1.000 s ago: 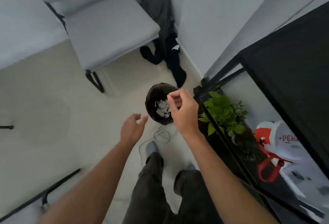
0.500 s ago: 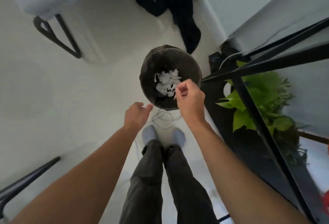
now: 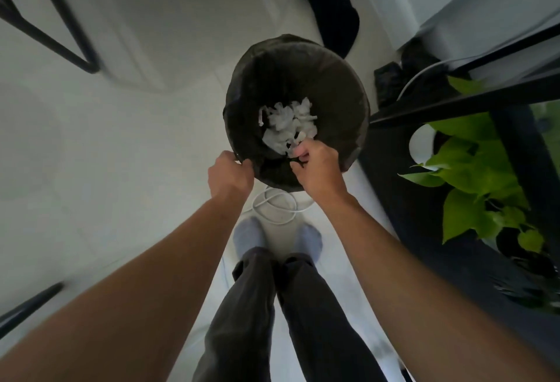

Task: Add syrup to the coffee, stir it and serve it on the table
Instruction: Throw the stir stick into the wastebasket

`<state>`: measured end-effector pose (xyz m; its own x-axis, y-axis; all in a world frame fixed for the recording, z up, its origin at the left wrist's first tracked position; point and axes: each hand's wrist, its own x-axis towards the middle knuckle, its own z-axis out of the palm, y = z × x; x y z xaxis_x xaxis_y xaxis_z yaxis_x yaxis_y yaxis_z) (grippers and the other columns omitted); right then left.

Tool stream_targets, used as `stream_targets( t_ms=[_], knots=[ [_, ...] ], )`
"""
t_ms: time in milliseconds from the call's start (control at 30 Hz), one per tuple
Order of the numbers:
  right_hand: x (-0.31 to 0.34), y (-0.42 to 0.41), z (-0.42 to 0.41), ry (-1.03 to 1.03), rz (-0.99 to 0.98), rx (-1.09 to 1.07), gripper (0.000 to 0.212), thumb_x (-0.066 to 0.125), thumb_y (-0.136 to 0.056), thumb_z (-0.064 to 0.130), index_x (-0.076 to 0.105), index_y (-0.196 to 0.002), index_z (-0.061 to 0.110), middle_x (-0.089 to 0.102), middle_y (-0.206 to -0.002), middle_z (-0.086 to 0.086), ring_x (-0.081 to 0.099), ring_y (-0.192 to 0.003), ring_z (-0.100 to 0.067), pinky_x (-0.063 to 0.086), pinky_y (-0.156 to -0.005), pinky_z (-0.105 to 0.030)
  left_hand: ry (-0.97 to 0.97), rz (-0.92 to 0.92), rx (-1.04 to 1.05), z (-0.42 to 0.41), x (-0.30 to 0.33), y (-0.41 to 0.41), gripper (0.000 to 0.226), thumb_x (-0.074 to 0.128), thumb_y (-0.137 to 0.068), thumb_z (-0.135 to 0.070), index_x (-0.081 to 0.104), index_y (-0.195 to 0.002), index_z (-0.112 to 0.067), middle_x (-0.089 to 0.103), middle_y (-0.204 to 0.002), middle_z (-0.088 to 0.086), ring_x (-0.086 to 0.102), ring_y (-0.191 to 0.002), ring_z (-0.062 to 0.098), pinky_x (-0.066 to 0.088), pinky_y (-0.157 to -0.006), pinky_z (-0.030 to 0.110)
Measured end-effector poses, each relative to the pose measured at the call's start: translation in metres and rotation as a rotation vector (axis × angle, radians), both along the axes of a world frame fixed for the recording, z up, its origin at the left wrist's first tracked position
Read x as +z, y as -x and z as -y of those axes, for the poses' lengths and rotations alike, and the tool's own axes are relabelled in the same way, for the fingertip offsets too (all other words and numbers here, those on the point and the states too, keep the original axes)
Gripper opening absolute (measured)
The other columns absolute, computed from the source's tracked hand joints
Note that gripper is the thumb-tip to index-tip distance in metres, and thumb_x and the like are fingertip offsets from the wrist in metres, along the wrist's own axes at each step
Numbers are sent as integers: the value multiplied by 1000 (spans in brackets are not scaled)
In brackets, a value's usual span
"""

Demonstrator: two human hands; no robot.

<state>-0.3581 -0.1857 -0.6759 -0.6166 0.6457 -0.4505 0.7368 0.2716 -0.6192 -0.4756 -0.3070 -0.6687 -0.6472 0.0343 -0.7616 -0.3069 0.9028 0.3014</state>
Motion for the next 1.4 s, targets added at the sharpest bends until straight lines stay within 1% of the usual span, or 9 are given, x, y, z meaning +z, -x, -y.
stream_targets(
  t_ms=[167,333,567,767,833,967,1100,1233,1400],
  knots=[
    [19,-4,2,8,33,-24,14,77,-87,3,69,-98,3,70,-100,-14,69,-90,-27,57,-81,-32,53,3,-98,-7,24,2,48,54,-95,-35,50,-134,-6,62,-124,15,56,-116,33,37,-79,30],
    [72,-1,3,28,87,-36,7,68,-94,8,71,-100,5,72,-102,-13,68,-98,-25,56,-85,-31,16,-19,-276,-8,84,14,48,51,-98,-39,52,-133,-6,61,-128,13,56,-117,31,38,-80,30],
    [203,30,-1,-15,28,-160,20,59,-102,18,69,-95,2,73,-94,-14,69,-94,-31,57,-87,-44,-128,-82,-500,-11,231,40,45,44,-101,-46,64,-122,-12,66,-123,9,59,-114,30,44,-91,33],
    [350,62,-12,-60,-80,-222,27,49,-105,26,68,-104,7,72,-99,-7,65,-94,-23,55,-87,-37,-192,-202,-592,-21,366,72,48,41,-101,-50,65,-124,-16,65,-127,7,58,-117,29,41,-96,34],
    [397,69,-16,-65,-108,-227,24,52,-105,25,68,-109,7,69,-101,-4,64,-94,-19,48,-80,-27,-214,-246,-635,-31,412,83,47,38,-102,-46,66,-115,-11,66,-116,12,59,-112,32,40,-91,35],
    [500,79,-33,-146,-220,-283,22,54,-104,24,69,-110,8,70,-104,-5,64,-97,-18,46,-83,-25,-331,-378,-689,-56,514,101,47,37,-102,-42,57,-76,-8,61,-78,9,61,-88,33,40,-70,35],
    [594,80,-59,-252,-349,-357,24,55,-103,23,69,-113,5,71,-108,-8,66,-102,-22,44,-83,-21,-460,-473,-751,-93,605,109,45,39,-104,-39,66,-113,-4,68,-113,16,61,-109,34,47,-91,37],
    [668,65,-85,-379,-490,-458,24,56,-103,24,68,-111,6,70,-103,-3,62,-92,-16,38,-72,-14,-611,-589,-759,-133,672,102,43,42,-103,-40,66,-117,-9,67,-117,14,61,-112,33,43,-85,32],
    [735,15,-115,-520,-557,-569,21,57,-103,22,69,-108,6,69,-100,-2,64,-93,-16,35,-63,-5,-775,-599,-847,-184,742,64,46,45,-100,-47,66,-122,-11,67,-121,10,59,-117,31,42,-94,33]
  ],
)
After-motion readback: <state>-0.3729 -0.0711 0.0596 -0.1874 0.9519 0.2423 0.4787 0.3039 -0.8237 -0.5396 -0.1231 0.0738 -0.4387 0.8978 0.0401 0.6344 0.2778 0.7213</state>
